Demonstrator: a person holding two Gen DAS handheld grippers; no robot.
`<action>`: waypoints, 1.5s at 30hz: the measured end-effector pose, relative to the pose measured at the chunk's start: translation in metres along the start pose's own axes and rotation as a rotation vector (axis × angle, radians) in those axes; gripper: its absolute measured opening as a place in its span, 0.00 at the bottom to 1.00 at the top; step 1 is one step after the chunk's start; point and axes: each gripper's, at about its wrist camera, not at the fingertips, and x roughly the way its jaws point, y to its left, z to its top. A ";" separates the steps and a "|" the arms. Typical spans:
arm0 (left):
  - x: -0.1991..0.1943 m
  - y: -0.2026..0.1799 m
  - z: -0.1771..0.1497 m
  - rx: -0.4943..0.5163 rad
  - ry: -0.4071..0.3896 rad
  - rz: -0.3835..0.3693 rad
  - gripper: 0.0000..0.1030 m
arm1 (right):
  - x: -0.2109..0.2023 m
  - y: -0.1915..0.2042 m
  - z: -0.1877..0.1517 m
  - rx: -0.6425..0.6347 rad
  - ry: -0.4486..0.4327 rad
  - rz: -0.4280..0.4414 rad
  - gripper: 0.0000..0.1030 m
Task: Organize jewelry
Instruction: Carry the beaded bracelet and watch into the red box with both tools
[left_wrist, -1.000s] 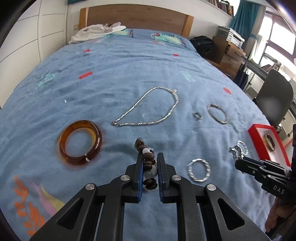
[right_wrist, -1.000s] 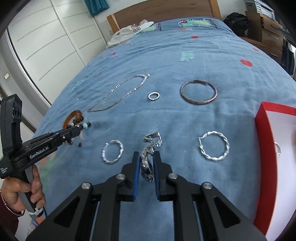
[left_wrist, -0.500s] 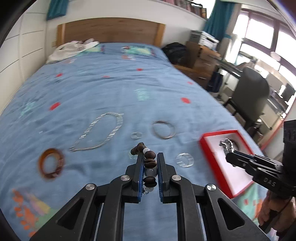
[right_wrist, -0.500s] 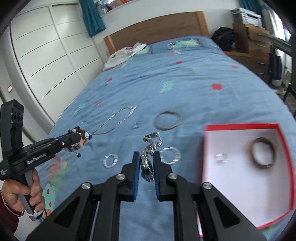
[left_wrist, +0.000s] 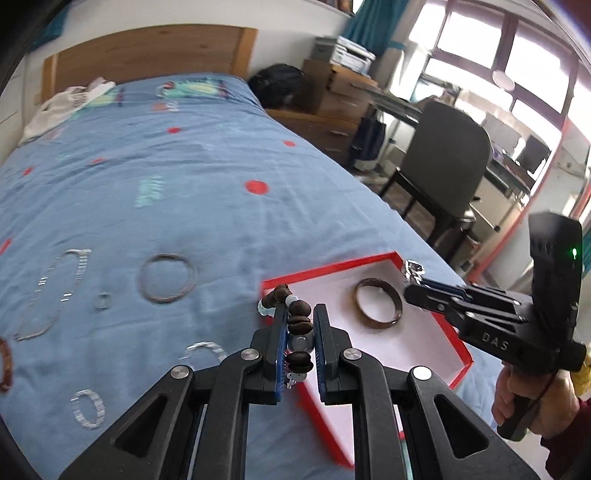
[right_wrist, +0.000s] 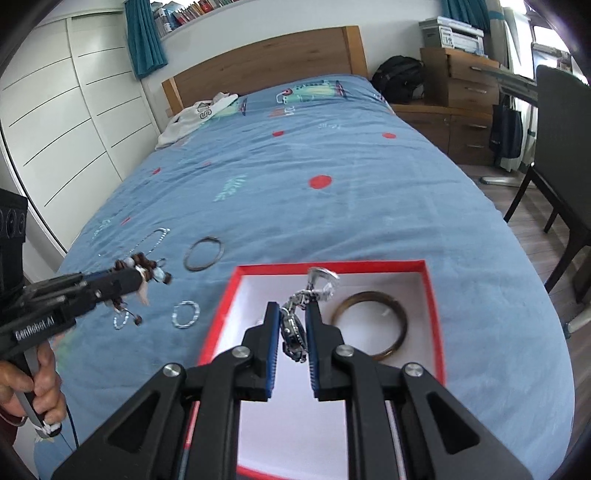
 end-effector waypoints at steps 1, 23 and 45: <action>0.009 -0.004 0.001 0.005 0.009 -0.006 0.13 | 0.006 -0.009 0.002 0.000 0.011 -0.003 0.13; 0.114 -0.025 -0.004 0.045 0.176 -0.050 0.13 | 0.081 -0.051 -0.009 -0.034 0.212 -0.030 0.13; 0.103 -0.019 -0.007 0.104 0.185 0.005 0.29 | 0.075 -0.044 -0.003 -0.075 0.222 -0.080 0.31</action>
